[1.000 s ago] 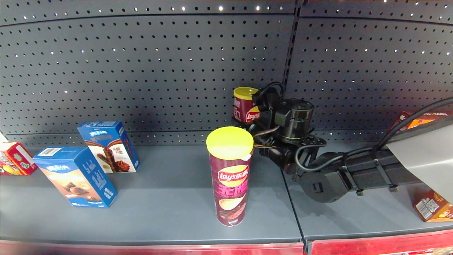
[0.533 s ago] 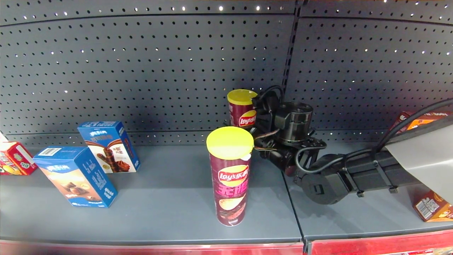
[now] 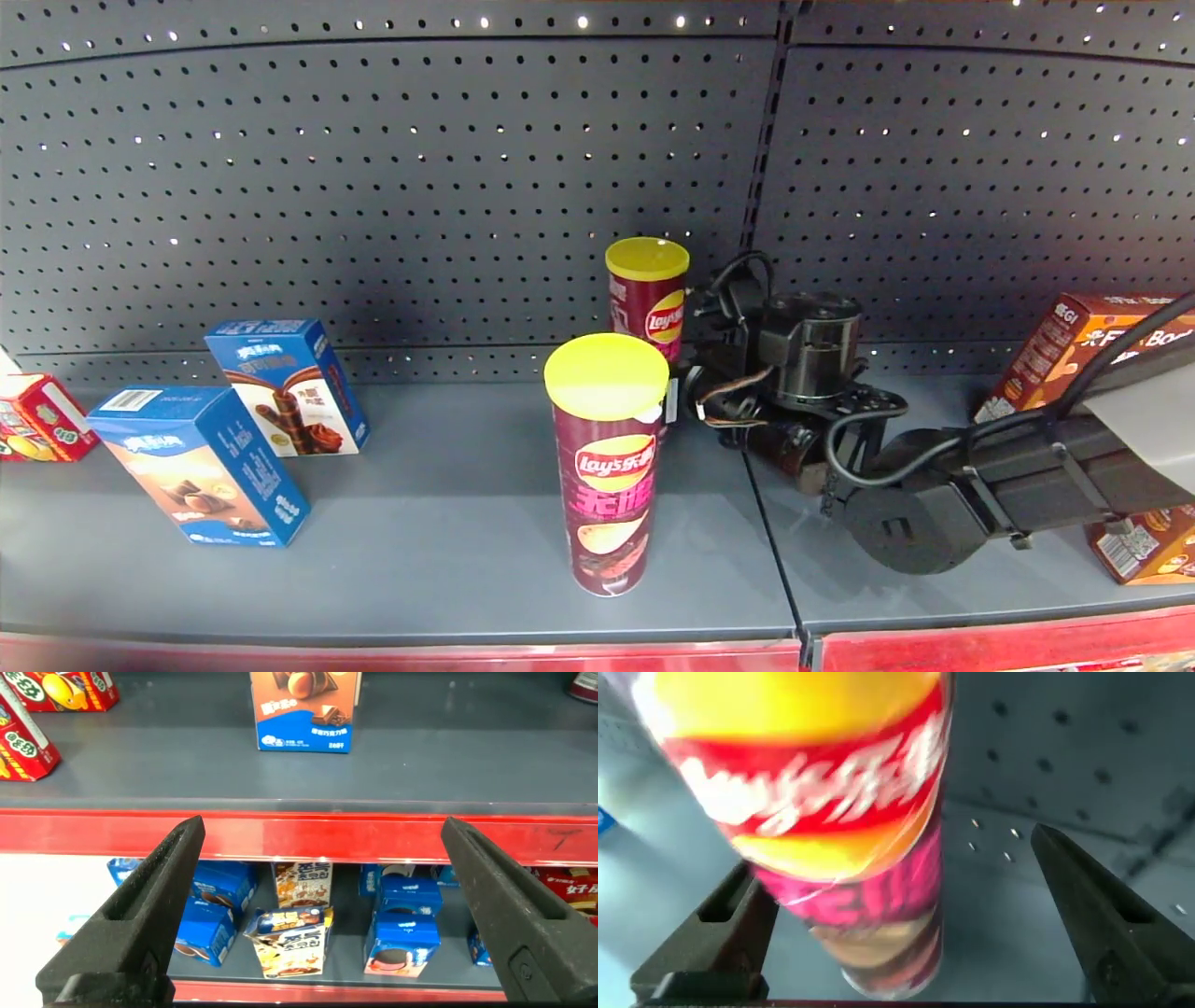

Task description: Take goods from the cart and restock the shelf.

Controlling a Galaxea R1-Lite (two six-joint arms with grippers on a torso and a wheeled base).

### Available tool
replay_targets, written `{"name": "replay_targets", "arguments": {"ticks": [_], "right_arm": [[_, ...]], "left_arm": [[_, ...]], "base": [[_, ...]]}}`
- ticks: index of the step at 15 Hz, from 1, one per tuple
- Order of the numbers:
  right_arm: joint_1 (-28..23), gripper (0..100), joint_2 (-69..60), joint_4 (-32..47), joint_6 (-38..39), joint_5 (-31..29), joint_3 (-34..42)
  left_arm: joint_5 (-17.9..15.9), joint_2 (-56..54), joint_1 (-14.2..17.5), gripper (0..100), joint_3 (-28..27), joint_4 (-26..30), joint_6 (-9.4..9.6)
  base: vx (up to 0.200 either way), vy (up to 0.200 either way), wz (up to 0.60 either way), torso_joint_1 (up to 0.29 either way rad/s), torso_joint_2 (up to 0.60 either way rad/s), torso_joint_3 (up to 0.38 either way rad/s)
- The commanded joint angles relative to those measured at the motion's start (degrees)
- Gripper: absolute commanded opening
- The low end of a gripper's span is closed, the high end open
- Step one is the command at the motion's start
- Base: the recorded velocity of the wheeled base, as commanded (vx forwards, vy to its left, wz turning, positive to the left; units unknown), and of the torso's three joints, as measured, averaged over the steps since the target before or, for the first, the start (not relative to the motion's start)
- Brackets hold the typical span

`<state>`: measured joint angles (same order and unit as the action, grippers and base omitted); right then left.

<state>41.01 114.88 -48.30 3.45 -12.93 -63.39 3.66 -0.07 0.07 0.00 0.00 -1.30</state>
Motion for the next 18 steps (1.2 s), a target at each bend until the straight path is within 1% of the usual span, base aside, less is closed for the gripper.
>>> {"name": "replay_targets", "arguments": {"ticks": [1, 3, 5, 9, 11, 12, 13, 15, 16, 18], "right_arm": [[-0.58, 100, -4.14, 0.22, -0.02, 0.10, 4.50], [-0.93, 100, -6.34, 0.22, -0.02, 0.19, 7.84], [-1.46, 100, -7.48, 0.22, 0.07, 1.07, 9.16], [-0.32, 100, -10.56, 0.49, 0.59, 1.33, 12.15], [-0.05, 100, -14.86, 3.56, 0.59, 1.68, 15.93], [0.04, 100, -15.22, 3.83, 0.59, 1.68, 16.19], [-0.40, 100, -18.12, 6.29, 0.42, 1.95, 19.01], [-3.92, 100, -17.15, 6.20, 0.51, 0.89, 19.01], [-5.59, 100, -15.48, 5.85, 0.68, -0.86, 17.95], [-7.43, 100, -11.26, 5.32, 1.82, -5.79, 13.47]], "left_arm": [[0.03, 0.07, 0.01, 100, 0.00, 0.00, -0.01], [0.03, 0.07, 0.01, 100, 0.00, 0.00, -0.01], [0.03, 0.07, 0.01, 100, 0.00, 0.00, -0.01], [0.03, 0.07, 0.01, 100, 0.00, 0.00, -0.01], [0.03, 0.07, 0.01, 100, 0.00, 0.00, -0.01], [0.03, 0.07, 0.01, 100, 0.00, 0.00, -0.01], [0.03, 0.07, 0.01, 100, 0.00, 0.00, -0.01], [0.03, 0.07, 0.01, 100, 0.00, 0.00, -0.01], [0.03, 0.07, 0.01, 100, 0.00, 0.00, -0.01], [0.03, 0.07, 0.01, 100, 0.00, 0.00, -0.01]], "base": [[0.000, 0.000, 0.00, 0.000, 0.00, 0.000], [0.000, 0.000, 0.00, 0.000, 0.00, 0.000], [0.000, 0.000, 0.00, 0.000, 0.00, 0.000], [0.000, 0.000, 0.00, 0.000, 0.00, 0.000], [0.000, 0.000, 0.00, 0.000, 0.00, 0.000], [0.000, 0.000, 0.00, 0.000, 0.00, 0.000], [0.000, 0.000, 0.00, 0.000, 0.00, 0.000], [0.000, 0.000, 0.00, 0.000, 0.00, 0.000], [0.000, 0.000, 0.00, 0.000, 0.00, 0.000], [0.000, 0.000, 0.00, 0.000, 0.00, 0.000]]}}
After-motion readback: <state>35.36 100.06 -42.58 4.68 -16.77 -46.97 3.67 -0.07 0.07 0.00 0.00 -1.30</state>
